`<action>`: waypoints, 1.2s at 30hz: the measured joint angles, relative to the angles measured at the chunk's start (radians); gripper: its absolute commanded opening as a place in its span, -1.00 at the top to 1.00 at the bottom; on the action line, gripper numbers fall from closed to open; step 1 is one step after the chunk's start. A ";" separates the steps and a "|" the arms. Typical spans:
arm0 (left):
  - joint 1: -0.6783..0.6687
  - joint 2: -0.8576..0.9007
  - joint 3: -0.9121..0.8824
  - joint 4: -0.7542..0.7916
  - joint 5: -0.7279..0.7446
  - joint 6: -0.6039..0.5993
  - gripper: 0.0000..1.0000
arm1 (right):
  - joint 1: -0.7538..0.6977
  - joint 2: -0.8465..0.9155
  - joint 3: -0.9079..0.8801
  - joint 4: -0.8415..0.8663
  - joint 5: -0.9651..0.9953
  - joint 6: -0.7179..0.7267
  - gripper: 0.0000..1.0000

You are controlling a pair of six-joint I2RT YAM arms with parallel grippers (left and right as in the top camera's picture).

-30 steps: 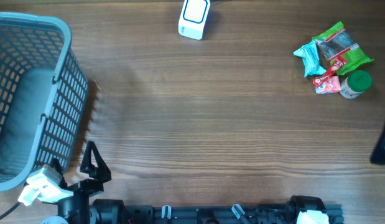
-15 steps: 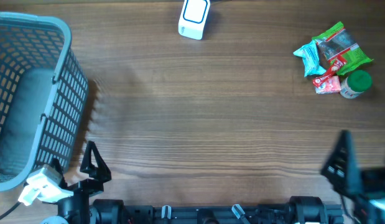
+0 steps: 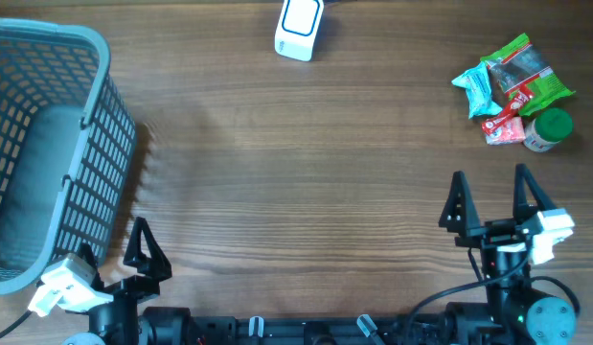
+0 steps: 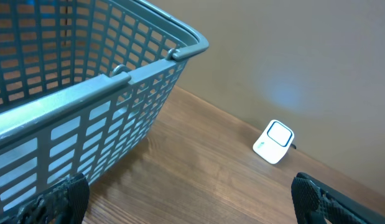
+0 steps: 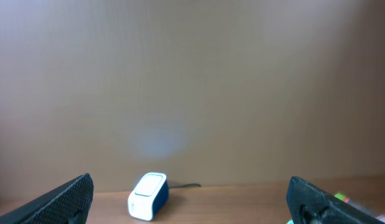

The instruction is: Scan the item barcode

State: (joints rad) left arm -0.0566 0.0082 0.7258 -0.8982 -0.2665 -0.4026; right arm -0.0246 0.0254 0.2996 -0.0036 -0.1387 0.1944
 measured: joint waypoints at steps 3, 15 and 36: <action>0.000 0.000 0.000 0.000 0.000 0.000 -1.00 | 0.003 -0.005 -0.065 0.069 0.000 -0.050 -0.99; 0.000 0.000 0.000 0.000 0.000 0.000 -1.00 | 0.021 -0.006 -0.268 0.164 0.000 -0.167 -0.99; 0.000 0.000 0.000 0.000 0.000 0.000 -1.00 | 0.021 -0.003 -0.293 0.011 0.000 -0.165 -0.99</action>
State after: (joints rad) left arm -0.0566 0.0082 0.7258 -0.8982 -0.2661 -0.4026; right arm -0.0040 0.0223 0.0063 0.0074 -0.1390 0.0292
